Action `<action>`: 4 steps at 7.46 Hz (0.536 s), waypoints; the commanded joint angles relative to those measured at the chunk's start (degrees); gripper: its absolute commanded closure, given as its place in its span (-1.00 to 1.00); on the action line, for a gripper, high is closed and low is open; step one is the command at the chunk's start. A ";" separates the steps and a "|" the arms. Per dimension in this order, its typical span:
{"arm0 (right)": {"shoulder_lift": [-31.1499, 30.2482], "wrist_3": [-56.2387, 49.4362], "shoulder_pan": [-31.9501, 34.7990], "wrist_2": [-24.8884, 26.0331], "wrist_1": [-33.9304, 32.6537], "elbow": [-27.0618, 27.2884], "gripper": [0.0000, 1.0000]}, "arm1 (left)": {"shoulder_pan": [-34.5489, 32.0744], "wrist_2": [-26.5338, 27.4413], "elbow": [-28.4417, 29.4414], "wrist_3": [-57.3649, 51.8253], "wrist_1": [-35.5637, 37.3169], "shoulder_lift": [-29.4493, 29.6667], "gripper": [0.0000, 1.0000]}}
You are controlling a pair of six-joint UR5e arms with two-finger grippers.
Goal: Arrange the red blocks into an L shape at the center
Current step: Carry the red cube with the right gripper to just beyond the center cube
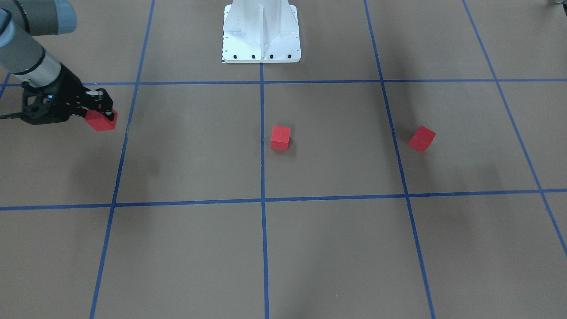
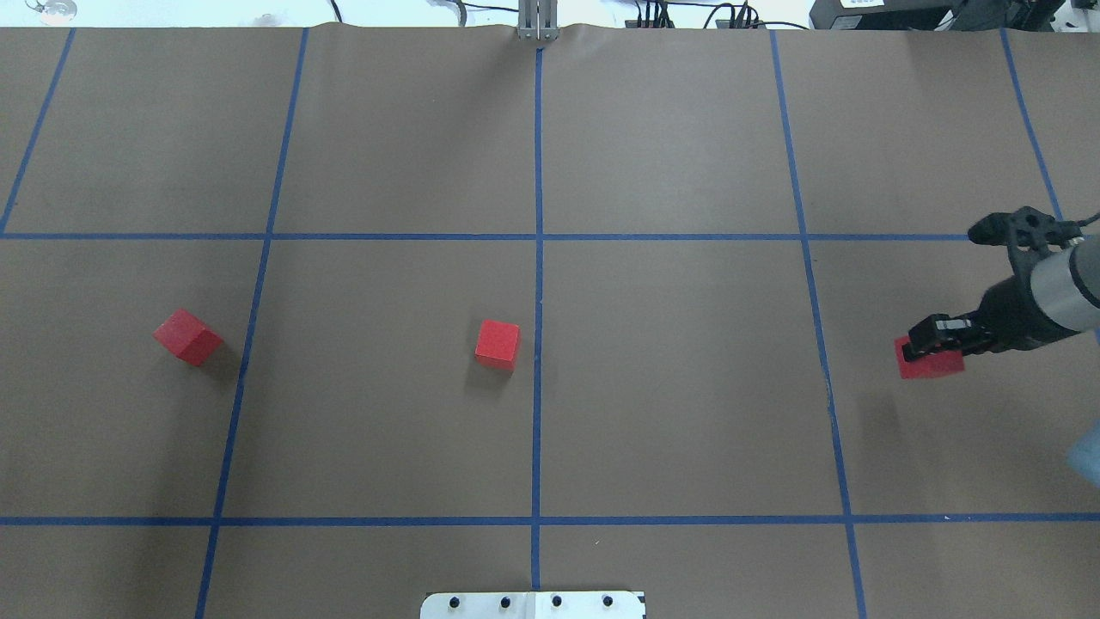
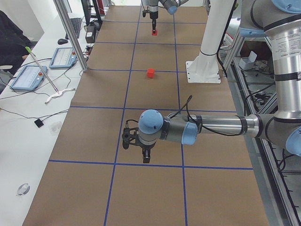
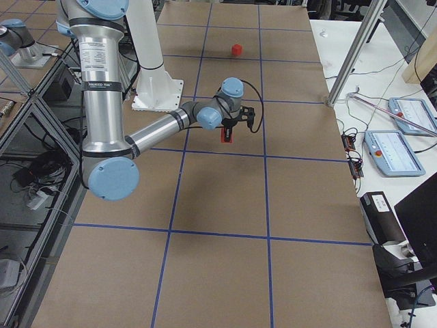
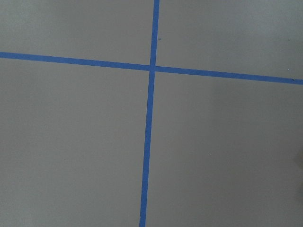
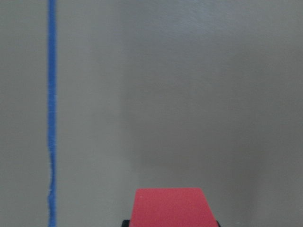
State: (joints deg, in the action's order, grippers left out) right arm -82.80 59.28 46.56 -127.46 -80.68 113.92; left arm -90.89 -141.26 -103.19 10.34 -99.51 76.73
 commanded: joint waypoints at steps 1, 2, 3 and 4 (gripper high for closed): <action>18.91 8.80 -8.99 5.43 -17.07 -0.89 1.00 | 0.02 -0.24 1.15 0.03 0.02 0.00 -1.00; 24.39 9.09 -11.65 8.60 -19.49 -3.51 1.00 | 0.02 -0.33 1.15 0.11 0.02 0.00 -1.00; 29.05 12.49 -13.67 9.07 -19.34 -7.88 1.00 | 0.02 -0.33 1.15 0.11 0.11 0.09 -1.00; 34.50 16.09 -15.61 9.94 -19.16 -13.15 1.00 | 0.02 -0.33 1.15 0.11 0.11 0.09 -1.00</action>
State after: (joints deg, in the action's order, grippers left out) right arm -55.17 71.28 33.68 -118.95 -99.25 106.57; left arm -90.88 -141.58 -102.08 10.45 -99.44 76.78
